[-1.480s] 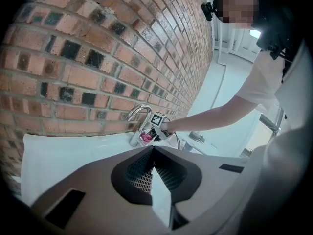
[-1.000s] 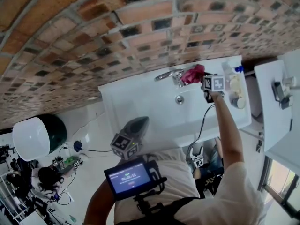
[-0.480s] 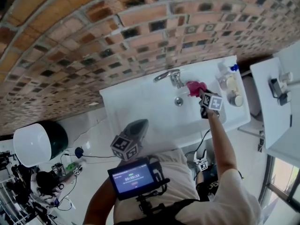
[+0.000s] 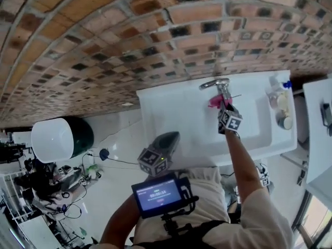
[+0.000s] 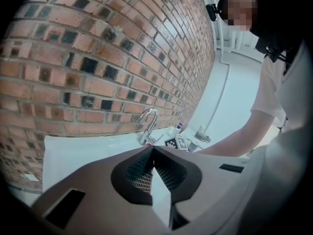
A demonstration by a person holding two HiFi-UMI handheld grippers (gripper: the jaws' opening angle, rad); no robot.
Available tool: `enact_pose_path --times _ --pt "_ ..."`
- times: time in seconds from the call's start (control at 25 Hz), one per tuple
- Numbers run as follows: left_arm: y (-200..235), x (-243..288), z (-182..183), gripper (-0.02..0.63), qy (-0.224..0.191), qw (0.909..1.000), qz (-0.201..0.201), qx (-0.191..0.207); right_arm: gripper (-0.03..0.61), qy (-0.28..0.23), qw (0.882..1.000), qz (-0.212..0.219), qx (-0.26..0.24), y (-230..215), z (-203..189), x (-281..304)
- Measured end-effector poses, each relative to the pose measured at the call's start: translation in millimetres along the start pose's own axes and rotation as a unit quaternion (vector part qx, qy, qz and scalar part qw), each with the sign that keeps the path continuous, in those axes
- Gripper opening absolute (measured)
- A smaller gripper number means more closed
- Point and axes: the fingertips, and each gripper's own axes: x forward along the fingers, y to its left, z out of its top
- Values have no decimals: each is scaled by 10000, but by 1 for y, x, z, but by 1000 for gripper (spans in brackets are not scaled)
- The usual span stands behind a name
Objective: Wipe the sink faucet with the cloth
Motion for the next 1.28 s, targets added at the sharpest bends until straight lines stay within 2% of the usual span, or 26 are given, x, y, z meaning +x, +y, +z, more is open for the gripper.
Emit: enact_pose_path --times 0.12,0.28,0.48,0.6,0.72,0.92,1.04,1.12,1.28 --pt "-20 19 -5 3 -8 9995 -160 -262 101 64 9994 82 335 -21 -14 0" --pt "-1 12 -1 3 -34 9996 45 -275 101 -164 9958 418 802 9 1 17" --pt "9 7 2 3 -104 9997 80 -196 101 -867 9921 679 604 66 64 -31" --pt "5 5 7 3 -147 9996 40 -249 101 -1186 9866 968 569 77 89 -63" --pt "4 11 5 3 -168 9995 -28 -257 101 -1243 9853 1135 297 77 102 -91" --pt "-1 17 14 3 -211 9995 -125 -187 101 -1149 9886 969 -137 60 99 -133" --pt "-22 29 19 3 -315 9985 -397 -189 101 -1194 9909 616 105 12 90 -167" --pt "-27 28 19 3 -363 9977 -530 -224 101 -1208 9906 574 296 -12 79 -174" --pt "13 3 36 3 -629 9975 -185 -252 101 -1189 9894 812 183 25 87 -160"
